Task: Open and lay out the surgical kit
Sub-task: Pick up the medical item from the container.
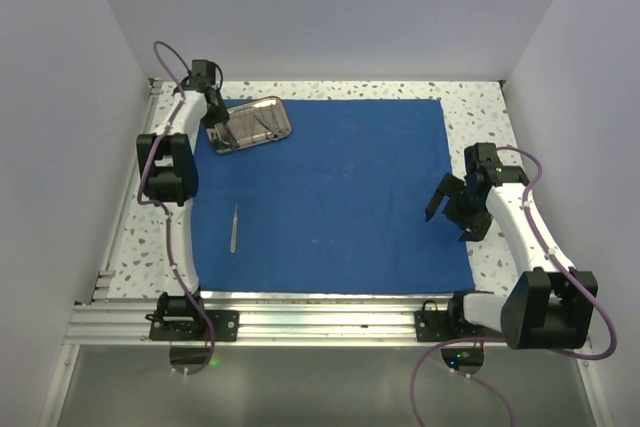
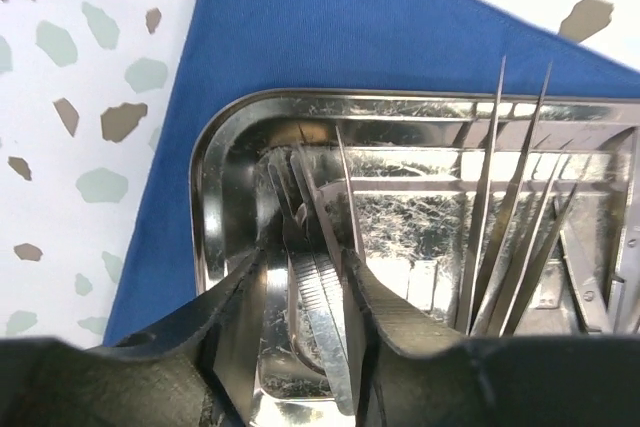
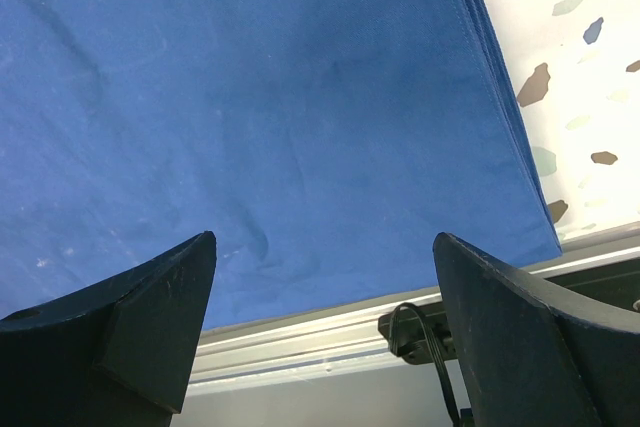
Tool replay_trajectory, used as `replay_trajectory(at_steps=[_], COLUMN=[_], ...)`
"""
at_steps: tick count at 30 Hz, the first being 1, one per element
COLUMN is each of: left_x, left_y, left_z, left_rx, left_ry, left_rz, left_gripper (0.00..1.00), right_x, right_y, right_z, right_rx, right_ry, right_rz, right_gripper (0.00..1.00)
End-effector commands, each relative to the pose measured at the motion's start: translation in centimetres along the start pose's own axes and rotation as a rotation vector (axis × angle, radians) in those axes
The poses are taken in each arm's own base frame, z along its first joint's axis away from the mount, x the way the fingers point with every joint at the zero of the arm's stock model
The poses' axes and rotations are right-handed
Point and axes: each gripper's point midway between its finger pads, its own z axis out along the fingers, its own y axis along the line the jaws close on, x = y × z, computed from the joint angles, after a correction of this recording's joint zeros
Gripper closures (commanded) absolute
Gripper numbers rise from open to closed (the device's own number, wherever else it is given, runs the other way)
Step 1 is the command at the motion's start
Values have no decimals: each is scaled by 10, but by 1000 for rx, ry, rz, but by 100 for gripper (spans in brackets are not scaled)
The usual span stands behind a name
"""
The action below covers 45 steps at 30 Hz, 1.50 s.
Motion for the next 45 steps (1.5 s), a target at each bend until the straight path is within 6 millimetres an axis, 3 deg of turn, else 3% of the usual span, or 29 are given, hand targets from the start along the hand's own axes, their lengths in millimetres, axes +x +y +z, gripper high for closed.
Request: replay_trajectory(at_steps=[1,8,15,16,17,19,21,22,28,34,37,38,45], left_x=[-33,-16,-7,-5,-2,1,3,4,4,-11,-21,-31,-42], left_y=[-9,-17,-21,-21,-34,-36,-40,-40,-48,-49,-49,-50,-44], left_z=[-13,9,22,24,23,26,27,27,22,-7,-32,-48,-110], left_rx=[55,74,75,75,90,91,100,101,127,144,159,169,194], left_ry=[-72,-28,-10,-5,-4,3,8,10,12,-26,-58,-86,-143], left_rz=[-25,-41,-39,-38,-21,-21,-18,-18,5,11,2,-3,-5], left_gripper=[62,70,71,72,76,86,90,99,100,100,100,100,100], right_x=[-1,1,0,0,0,0,0,0,-2,-3,-4,-5,-3], right_y=[0,-6,-7,-7,-7,-7,-8,-8,-8,-7,-8,-7,-14], right_z=[-5,-10,-14,-14,-14,-16,-17,-17,-20,-25,-29,-33,-51], right_rx=[-5,11,12,12,14,15,16,17,15,2,-1,-6,-15], right_ry=[-27,-41,-45,-45,-46,-50,-53,-55,-67,-84,-100,-113,-182], right_rz=[4,-2,-12,-12,-12,-14,-15,-15,-18,-10,-8,-8,-1], right_gripper=[6,6,6,6,6,6,6,6,6,6,6,6,5])
